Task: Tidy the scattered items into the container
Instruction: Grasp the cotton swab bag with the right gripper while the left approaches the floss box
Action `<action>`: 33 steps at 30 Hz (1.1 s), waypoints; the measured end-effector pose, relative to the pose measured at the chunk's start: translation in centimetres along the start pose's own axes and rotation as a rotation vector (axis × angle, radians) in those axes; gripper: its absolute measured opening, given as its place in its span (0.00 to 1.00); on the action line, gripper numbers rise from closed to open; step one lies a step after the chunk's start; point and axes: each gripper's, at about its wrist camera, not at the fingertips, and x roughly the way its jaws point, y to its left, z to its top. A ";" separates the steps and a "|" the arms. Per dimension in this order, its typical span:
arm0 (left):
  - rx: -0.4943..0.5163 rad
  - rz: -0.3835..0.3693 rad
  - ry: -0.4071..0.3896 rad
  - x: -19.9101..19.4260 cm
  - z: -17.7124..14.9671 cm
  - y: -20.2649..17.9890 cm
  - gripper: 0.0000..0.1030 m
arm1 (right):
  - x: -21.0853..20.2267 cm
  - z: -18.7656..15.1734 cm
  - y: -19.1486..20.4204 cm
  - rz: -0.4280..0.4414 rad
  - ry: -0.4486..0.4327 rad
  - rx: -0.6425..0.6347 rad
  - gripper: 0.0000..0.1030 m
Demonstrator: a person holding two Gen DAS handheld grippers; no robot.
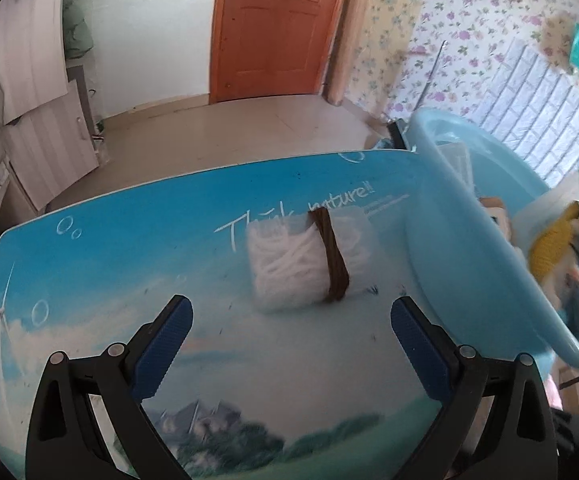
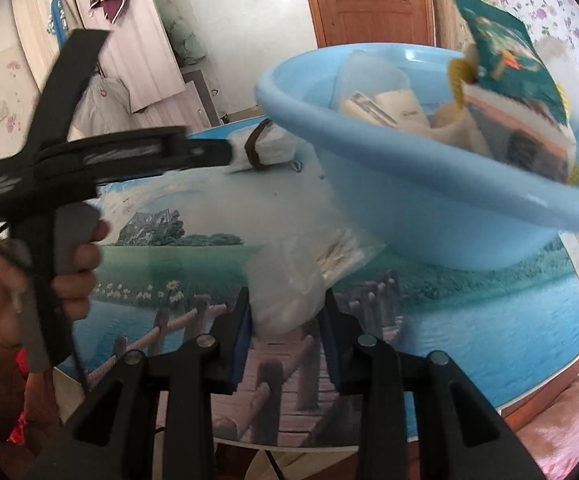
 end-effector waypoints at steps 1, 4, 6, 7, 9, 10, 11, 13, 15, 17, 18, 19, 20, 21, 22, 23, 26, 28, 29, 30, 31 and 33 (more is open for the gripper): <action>-0.004 0.008 0.002 0.3 0.1 -0.2 0.97 | -0.1 -0.1 -0.2 0.007 -0.003 0.004 0.30; -0.028 0.002 0.014 1.0 0.5 -0.4 0.97 | -0.2 -0.2 -0.7 0.024 -0.009 0.002 0.30; -0.044 -0.007 0.028 1.6 0.8 -0.4 0.97 | -0.2 -0.1 -0.6 0.032 -0.012 -0.002 0.30; -0.048 -0.005 0.034 1.8 0.9 -0.4 0.97 | -0.2 -0.1 -0.7 0.038 -0.013 -0.001 0.30; -0.055 -0.015 0.044 2.4 1.1 -0.4 0.97 | -0.2 -0.1 -0.8 0.046 -0.016 -0.002 0.30; -0.053 -0.018 0.043 2.6 1.1 -0.5 0.97 | -0.2 -0.1 -0.9 0.049 -0.017 -0.002 0.30; -0.041 -0.018 0.042 2.9 1.2 -0.6 0.97 | -0.2 -0.1 -0.9 0.052 -0.019 -0.002 0.30; -0.006 -0.011 0.038 3.1 1.3 -0.6 0.96 | -0.2 -0.2 -0.9 0.055 -0.021 -0.001 0.30; 0.030 -0.013 0.027 2.9 1.2 -0.9 0.79 | 0.1 -0.1 -0.9 0.059 -0.022 0.002 0.30; 0.043 0.001 0.024 2.6 1.2 -1.1 0.70 | 0.1 -0.1 -1.0 0.060 -0.022 0.006 0.30; 0.057 -0.003 0.026 2.5 1.1 -1.1 0.68 | 0.1 -0.1 -1.0 0.059 -0.021 0.004 0.30; 0.064 -0.011 0.029 2.3 1.0 -1.1 0.67 | 0.0 -0.2 -1.0 0.058 -0.021 0.004 0.30; 0.066 -0.026 0.029 2.0 0.8 -1.1 0.67 | -0.1 -0.2 -0.9 0.056 -0.021 0.003 0.30; 0.067 -0.031 0.026 1.8 0.8 -1.1 0.66 | -0.1 -0.2 -0.9 0.055 -0.020 0.003 0.30; 0.070 -0.035 0.022 1.5 0.7 -0.9 0.66 | -0.1 -0.2 -0.8 0.053 -0.019 0.003 0.30; 0.076 -0.041 0.015 1.0 0.5 -0.8 0.66 | -0.1 -0.3 -0.8 0.049 -0.018 0.001 0.30; 0.084 -0.061 -0.003 -0.3 0.0 -0.5 0.66 | -0.3 -0.5 -0.6 0.039 -0.016 -0.003 0.30; 0.088 -0.066 -0.007 -1.1 -0.4 -0.1 0.66 | -0.4 -0.6 -0.5 0.034 -0.015 -0.004 0.30; 0.088 -0.067 -0.009 -1.6 -0.8 0.1 0.66 | -0.5 -0.7 -0.4 0.032 -0.014 -0.005 0.30; 0.087 -0.067 -0.011 -2.0 -1.2 0.5 0.66 | -0.5 -0.7 -0.4 0.031 -0.013 -0.005 0.30; 0.083 -0.065 -0.013 -2.5 -1.6 0.7 0.66 | -0.5 -0.7 -0.4 0.028 -0.012 -0.005 0.30; 0.069 -0.062 -0.020 -3.6 -2.3 1.3 0.66 | -0.6 -0.7 -0.4 0.025 -0.009 -0.003 0.30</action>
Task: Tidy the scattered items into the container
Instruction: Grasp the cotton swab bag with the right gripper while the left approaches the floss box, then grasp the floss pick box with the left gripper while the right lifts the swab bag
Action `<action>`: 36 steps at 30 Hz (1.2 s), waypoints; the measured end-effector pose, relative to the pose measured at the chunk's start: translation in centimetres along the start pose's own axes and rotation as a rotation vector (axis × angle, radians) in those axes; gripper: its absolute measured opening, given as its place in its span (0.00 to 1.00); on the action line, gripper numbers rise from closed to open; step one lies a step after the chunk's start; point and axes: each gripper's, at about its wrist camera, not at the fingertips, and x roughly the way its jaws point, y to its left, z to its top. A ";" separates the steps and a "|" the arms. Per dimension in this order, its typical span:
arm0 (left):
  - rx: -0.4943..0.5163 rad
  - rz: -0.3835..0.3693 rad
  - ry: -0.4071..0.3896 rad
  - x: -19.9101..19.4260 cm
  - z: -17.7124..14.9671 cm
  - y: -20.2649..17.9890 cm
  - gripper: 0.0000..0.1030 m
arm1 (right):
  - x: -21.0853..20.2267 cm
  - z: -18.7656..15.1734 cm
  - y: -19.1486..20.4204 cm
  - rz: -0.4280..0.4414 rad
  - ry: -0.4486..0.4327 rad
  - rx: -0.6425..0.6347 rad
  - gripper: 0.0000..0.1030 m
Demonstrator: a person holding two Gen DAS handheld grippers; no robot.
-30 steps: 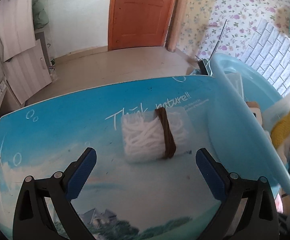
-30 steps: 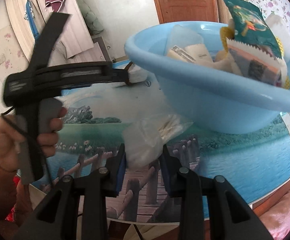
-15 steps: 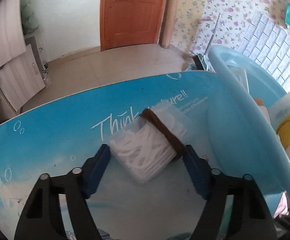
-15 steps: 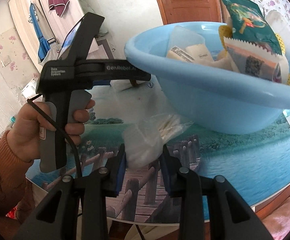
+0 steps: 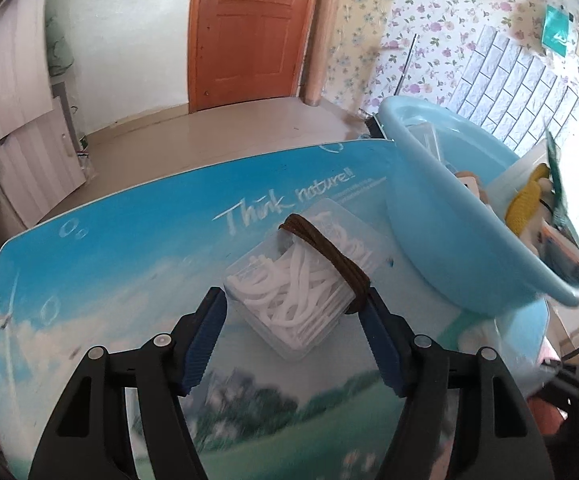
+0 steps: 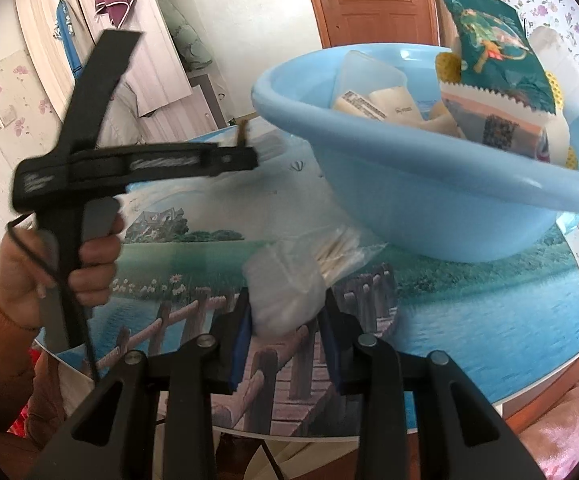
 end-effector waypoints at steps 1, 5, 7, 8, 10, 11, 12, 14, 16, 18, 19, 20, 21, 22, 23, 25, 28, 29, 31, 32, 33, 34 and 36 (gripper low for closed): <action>-0.009 0.000 -0.004 -0.6 -0.4 0.2 0.66 | 0.0 0.0 0.0 -0.001 0.001 0.001 0.30; -0.020 0.026 -0.015 -2.7 -1.8 0.8 0.66 | -0.5 -0.2 0.6 -0.003 -0.001 -0.003 0.30; -0.025 0.033 -0.022 -3.8 -2.5 0.8 0.66 | -0.8 0.1 1.5 -0.003 -0.009 -0.013 0.30; -0.032 0.035 -0.024 -4.4 -3.0 0.8 0.66 | -1.0 0.2 1.7 -0.003 -0.014 -0.019 0.30; -0.038 0.042 -0.023 -5.1 -3.8 0.8 0.66 | -1.7 0.1 2.3 -0.001 -0.025 -0.030 0.30; -0.039 0.048 -0.023 -5.5 -4.2 0.8 0.66 | -2.0 0.0 2.4 -0.001 -0.031 -0.034 0.30; -0.040 0.057 -0.022 -5.8 -4.8 0.8 0.66 | -2.2 0.0 2.2 0.000 -0.034 -0.037 0.30; -0.044 0.067 -0.015 -6.1 -5.7 1.1 0.66 | -2.7 -0.3 2.5 0.006 -0.036 -0.040 0.30; -0.051 0.068 -0.008 -6.5 -6.5 1.3 0.67 | -2.8 -0.5 2.5 0.012 -0.036 -0.046 0.30; -0.064 0.075 -0.001 -6.9 -7.4 1.5 0.67 | -2.4 -0.7 2.4 0.018 -0.026 -0.037 0.30; -0.068 0.080 0.002 -7.0 -7.7 1.6 0.67 | -2.1 -0.7 2.5 0.022 -0.023 -0.030 0.30; -0.070 0.087 0.005 -7.1 -7.8 1.5 0.67 | -2.0 -0.7 2.5 0.023 -0.022 -0.028 0.30; -0.068 0.097 0.009 -7.3 -7.9 1.4 0.67 | -1.9 -0.7 2.5 0.020 -0.022 -0.026 0.30; -0.067 0.104 0.011 -7.3 -8.1 1.4 0.67 | -1.9 -0.7 2.5 0.019 -0.021 -0.025 0.30; -0.065 0.113 0.015 -7.4 -8.2 1.3 0.67 | -1.9 -0.7 2.5 0.018 -0.019 -0.027 0.30; -0.060 0.120 0.017 -7.6 -8.7 1.3 0.68 | -2.1 -0.7 2.7 0.011 -0.023 -0.031 0.30; -0.048 0.127 0.022 -7.8 -9.3 1.0 0.68 | -1.9 -0.9 3.1 0.009 -0.022 -0.039 0.32; -0.042 0.129 0.027 -7.7 -9.4 0.9 0.68 | -1.9 -0.9 3.1 0.008 -0.021 -0.041 0.32; -0.031 0.133 0.031 -7.7 -9.8 0.7 0.68 | -1.9 -0.9 3.1 0.006 -0.020 -0.036 0.33; -0.026 0.134 0.033 -7.8 -9.9 0.7 0.68 | -2.1 -0.9 3.0 0.005 -0.020 -0.032 0.34; -0.018 0.133 0.036 -7.8 -10.0 0.7 0.69 | -2.2 -0.9 2.9 0.002 -0.021 -0.031 0.37; -0.014 0.132 0.033 -7.9 -10.1 0.6 0.70 | -2.2 -0.9 2.9 0.001 -0.023 -0.030 0.42; -0.005 0.130 0.022 -8.2 -10.2 0.5 0.78 | -2.4 -0.9 2.8 -0.005 -0.029 -0.030 0.49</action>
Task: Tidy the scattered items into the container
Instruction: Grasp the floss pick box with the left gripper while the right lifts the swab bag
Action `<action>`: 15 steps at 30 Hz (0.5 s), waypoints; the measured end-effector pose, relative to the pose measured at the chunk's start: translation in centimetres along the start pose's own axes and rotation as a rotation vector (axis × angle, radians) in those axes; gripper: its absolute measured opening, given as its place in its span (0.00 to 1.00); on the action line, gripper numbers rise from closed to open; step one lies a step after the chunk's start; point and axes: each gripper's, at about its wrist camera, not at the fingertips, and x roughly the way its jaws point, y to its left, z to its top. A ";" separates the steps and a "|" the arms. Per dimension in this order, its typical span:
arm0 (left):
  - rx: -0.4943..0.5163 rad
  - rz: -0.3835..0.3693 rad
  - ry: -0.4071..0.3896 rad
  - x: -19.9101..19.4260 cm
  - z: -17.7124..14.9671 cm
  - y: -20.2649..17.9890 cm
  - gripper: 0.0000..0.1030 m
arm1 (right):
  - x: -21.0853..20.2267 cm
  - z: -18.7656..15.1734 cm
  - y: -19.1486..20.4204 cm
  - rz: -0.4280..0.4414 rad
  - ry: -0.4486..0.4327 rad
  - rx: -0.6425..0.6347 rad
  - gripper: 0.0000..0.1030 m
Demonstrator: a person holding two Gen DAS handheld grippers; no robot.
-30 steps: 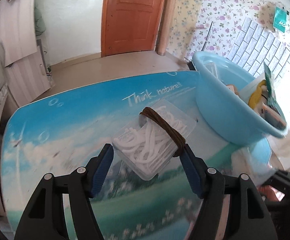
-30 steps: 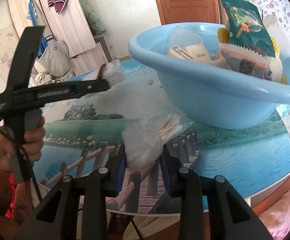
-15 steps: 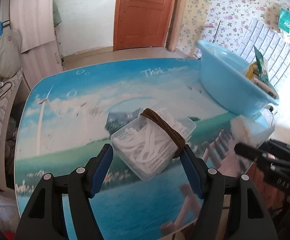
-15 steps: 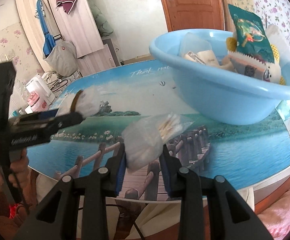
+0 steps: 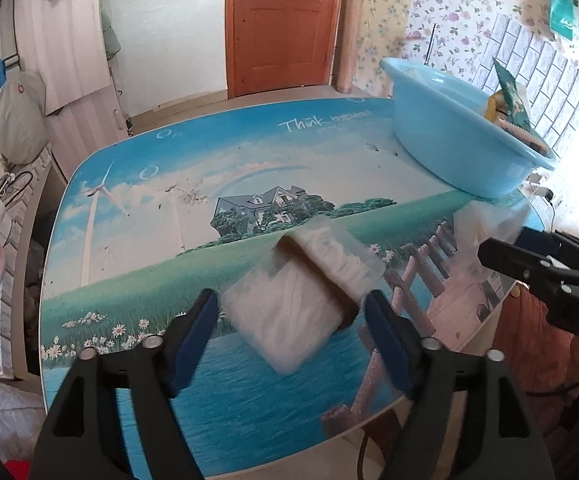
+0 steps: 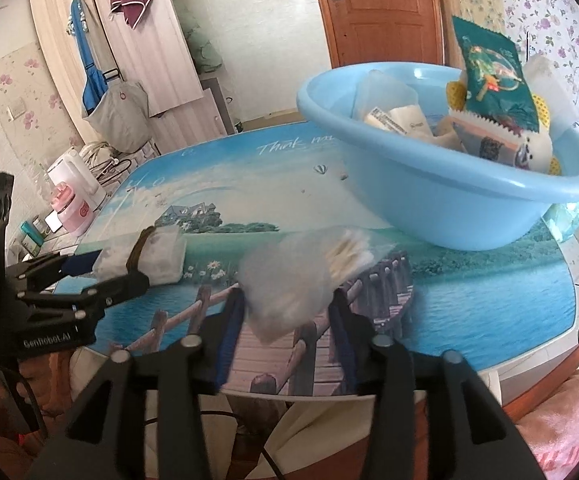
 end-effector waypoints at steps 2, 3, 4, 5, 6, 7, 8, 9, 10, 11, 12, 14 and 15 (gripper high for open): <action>0.009 0.002 -0.012 -0.4 0.0 -0.1 0.80 | -0.4 0.1 0.0 -0.014 -0.013 -0.002 0.55; 0.013 0.005 -0.017 -0.4 0.0 -0.2 0.81 | -0.6 0.1 0.0 -0.019 -0.017 -0.004 0.57; 0.016 0.007 -0.021 -0.5 0.1 -0.2 0.82 | -0.8 0.2 -0.1 -0.024 -0.023 -0.005 0.59; 0.015 0.009 -0.023 -0.5 0.1 -0.2 0.82 | -0.9 0.2 -0.2 -0.029 -0.029 -0.005 0.60; 0.013 0.010 -0.022 -0.4 0.2 -0.1 0.83 | -1.0 0.2 -0.3 -0.034 -0.032 -0.004 0.61; 0.011 0.011 -0.020 -0.3 0.2 0.0 0.83 | -1.1 0.2 -0.4 -0.038 -0.031 -0.002 0.62; 0.010 0.011 -0.017 -0.2 0.2 0.1 0.83 | -1.1 0.2 -0.6 -0.042 -0.032 0.003 0.62; 0.009 0.013 -0.013 0.0 0.1 0.2 0.83 | -1.1 0.2 -0.7 -0.044 -0.032 0.006 0.63; 0.008 0.016 -0.008 0.2 0.1 0.3 0.83 | -1.1 0.2 -0.8 -0.045 -0.030 0.010 0.63; 0.006 0.017 -0.004 0.4 0.1 0.4 0.83 | -1.1 0.2 -0.9 -0.045 -0.027 0.011 0.63; 0.004 0.016 -0.001 0.5 0.1 0.5 0.83 | -1.0 0.1 -0.9 -0.046 -0.025 0.011 0.63; 0.003 0.006 0.002 0.8 0.1 0.6 0.83 | -0.8 0.0 -0.9 -0.047 -0.014 0.008 0.63; 0.006 0.007 0.003 0.9 0.1 0.5 0.85 | -0.7 -0.1 -0.9 -0.046 -0.011 0.007 0.63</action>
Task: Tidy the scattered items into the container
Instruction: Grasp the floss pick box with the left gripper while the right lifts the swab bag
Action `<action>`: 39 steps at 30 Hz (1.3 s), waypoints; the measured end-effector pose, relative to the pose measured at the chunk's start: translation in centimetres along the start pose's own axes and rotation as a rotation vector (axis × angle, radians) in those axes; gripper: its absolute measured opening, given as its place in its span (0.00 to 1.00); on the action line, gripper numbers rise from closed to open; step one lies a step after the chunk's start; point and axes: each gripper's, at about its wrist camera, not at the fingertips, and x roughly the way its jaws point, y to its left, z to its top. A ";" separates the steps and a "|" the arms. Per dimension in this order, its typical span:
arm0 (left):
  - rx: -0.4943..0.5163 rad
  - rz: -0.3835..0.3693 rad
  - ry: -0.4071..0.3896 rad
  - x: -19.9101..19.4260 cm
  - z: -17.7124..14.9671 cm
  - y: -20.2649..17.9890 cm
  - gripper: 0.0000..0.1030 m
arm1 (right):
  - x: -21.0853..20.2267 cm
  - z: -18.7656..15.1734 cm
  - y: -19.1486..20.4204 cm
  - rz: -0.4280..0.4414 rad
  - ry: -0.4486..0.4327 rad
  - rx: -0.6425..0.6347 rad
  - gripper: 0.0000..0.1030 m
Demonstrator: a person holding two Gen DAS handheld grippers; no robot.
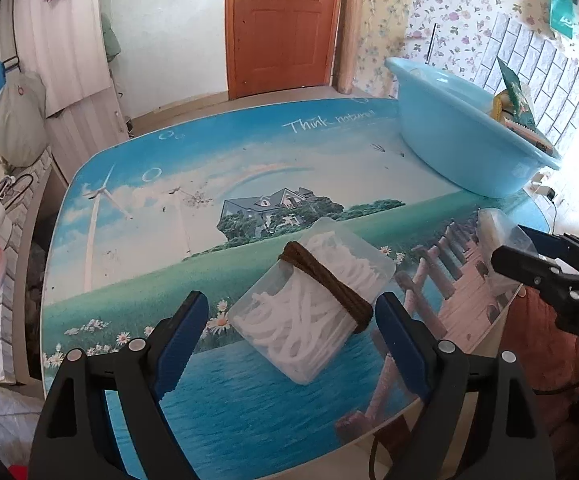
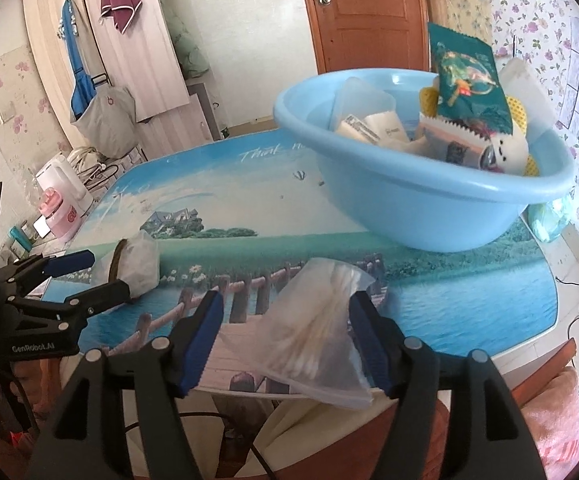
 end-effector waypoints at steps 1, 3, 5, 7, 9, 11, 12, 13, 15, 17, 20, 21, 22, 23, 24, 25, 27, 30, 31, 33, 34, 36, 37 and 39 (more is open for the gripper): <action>0.005 0.002 0.001 0.1 0.0 0.0 0.85 | 0.1 0.0 0.0 0.000 0.003 -0.001 0.63; 0.015 0.004 0.002 0.5 0.1 -0.1 0.86 | 0.3 -0.2 0.0 0.001 0.011 -0.006 0.63; 0.020 0.006 0.007 0.8 0.2 -0.2 0.86 | 0.4 -0.2 0.1 -0.004 0.014 -0.011 0.63; 0.026 0.009 0.015 1.4 0.3 -0.4 0.86 | 0.5 -0.3 0.2 -0.004 0.018 -0.018 0.63; 0.023 0.004 0.020 1.8 0.4 -0.4 0.86 | 0.7 -0.4 0.3 -0.008 0.023 -0.027 0.63; 0.023 0.009 0.020 2.2 0.4 -0.5 0.86 | 0.9 -0.4 0.5 -0.009 0.030 -0.040 0.64; 0.032 0.016 0.014 2.2 0.4 -0.6 0.86 | 1.0 -0.4 0.5 -0.009 0.033 -0.046 0.64; 0.040 0.022 0.011 2.3 0.4 -0.7 0.86 | 1.1 -0.5 0.7 -0.007 0.037 -0.053 0.64; 0.038 0.017 0.006 2.4 0.5 -0.7 0.86 | 1.4 -0.6 1.0 -0.005 0.045 -0.070 0.64; 0.029 0.018 0.003 2.5 0.6 -0.5 0.86 | 1.8 -0.7 1.5 -0.009 0.048 -0.094 0.66; 0.008 0.010 0.004 2.3 0.6 0.1 0.86 | 2.4 -0.6 2.2 -0.013 0.051 -0.125 0.69; 0.004 0.009 0.004 2.2 0.6 0.3 0.86 | 2.8 -0.6 2.2 -0.013 0.056 -0.130 0.70; 0.001 0.011 0.004 2.1 0.5 0.4 0.86 | 3.0 -0.6 2.3 -0.017 0.053 -0.139 0.70; -0.002 0.014 0.005 2.0 0.4 0.5 0.86 | 3.2 -0.5 2.5 -0.023 0.053 -0.148 0.71; -0.003 0.016 0.007 2.0 0.3 0.6 0.86 | 3.4 -0.4 2.6 -0.025 0.051 -0.158 0.72; 0.004 0.026 0.004 1.9 0.1 0.6 0.86 | 3.6 -0.3 2.8 -0.026 0.048 -0.167 0.74; 0.019 0.045 0.003 1.9 -0.2 0.5 0.92 | 4.0 -0.2 3.1 -0.031 0.038 -0.176 0.78; 0.000 0.055 0.003 2.1 -0.3 0.6 0.99 | 4.3 -0.2 3.1 -0.036 0.024 -0.165 0.92; -0.007 0.060 0.002 2.1 -0.4 0.7 1.00 | 4.4 -0.3 3.1 -0.051 0.022 -0.158 0.99; -0.014 0.066 -0.004 2.1 -0.4 0.8 1.00 | 4.6 -0.4 3.0 -0.084 0.023 -0.155 1.00; -0.012 0.066 -0.009 2.1 -0.5 0.8 1.00 | 4.6 -0.5 2.9 -0.082 0.023 -0.149 1.00; -0.012 0.066 -0.022 2.0 -0.7 0.8 1.00 | 4.4 -0.4 2.6 -0.074 0.019 -0.136 1.00; -0.011 0.066 -0.026 2.0 -0.7 0.9 1.00 | 4.3 -0.4 2.5 -0.071 0.016 -0.128 1.00; -0.008 0.062 -0.034 1.9 -0.9 0.9 1.00 | 4.2 -0.4 2.2 -0.077 0.013 -0.116 1.00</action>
